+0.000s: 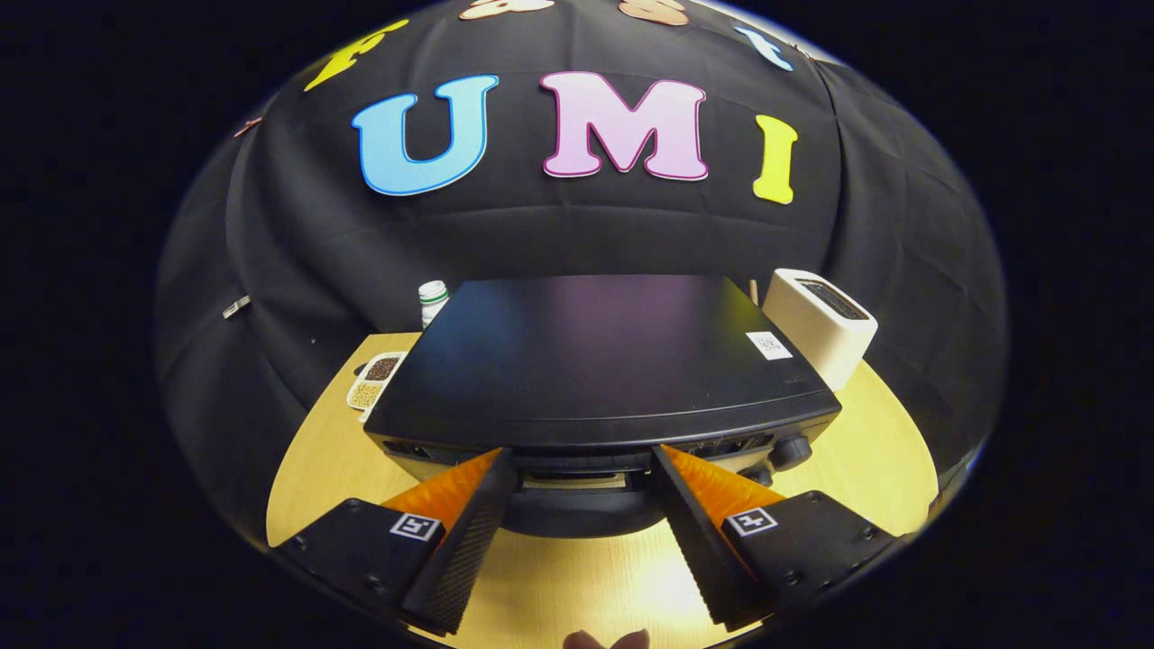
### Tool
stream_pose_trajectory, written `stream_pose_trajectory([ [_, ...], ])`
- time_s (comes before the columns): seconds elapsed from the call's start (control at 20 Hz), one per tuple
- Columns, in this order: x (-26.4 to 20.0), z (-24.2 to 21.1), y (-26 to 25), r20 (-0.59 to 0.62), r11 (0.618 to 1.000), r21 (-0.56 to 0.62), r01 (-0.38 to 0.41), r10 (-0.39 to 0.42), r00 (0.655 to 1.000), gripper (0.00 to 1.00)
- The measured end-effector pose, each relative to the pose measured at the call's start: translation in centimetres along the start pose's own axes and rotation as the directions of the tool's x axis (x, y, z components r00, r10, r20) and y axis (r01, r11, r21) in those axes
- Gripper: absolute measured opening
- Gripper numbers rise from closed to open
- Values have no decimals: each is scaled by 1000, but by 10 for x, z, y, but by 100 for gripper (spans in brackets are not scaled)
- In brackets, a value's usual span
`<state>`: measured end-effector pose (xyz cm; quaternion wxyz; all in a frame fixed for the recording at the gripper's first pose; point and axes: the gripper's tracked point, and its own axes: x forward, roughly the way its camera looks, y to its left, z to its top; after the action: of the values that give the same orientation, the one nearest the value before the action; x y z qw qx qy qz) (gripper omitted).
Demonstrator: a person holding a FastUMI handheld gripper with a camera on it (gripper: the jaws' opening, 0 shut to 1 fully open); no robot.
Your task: Open the toaster oven, put the food inside, and close the toaster oven door.
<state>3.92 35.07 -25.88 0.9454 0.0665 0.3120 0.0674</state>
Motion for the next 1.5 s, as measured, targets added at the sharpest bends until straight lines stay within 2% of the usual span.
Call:
stream_pose_trajectory([
  [0.45,-40,-54,-2,-59,1000,13,11,-10,998,98],
  [0.7,-53,-96,-6,-133,999,-36,8,-13,991,99],
  [0.9,-53,-150,-12,-246,1000,-20,-2,-3,969,98],
  [1.05,-51,-173,-15,-309,999,-40,-28,15,951,98],
  [1.3,-62,-175,-12,-331,997,-3,-82,76,940,98],
  [1.5,-87,-150,-13,-318,984,64,-169,181,931,98],
])
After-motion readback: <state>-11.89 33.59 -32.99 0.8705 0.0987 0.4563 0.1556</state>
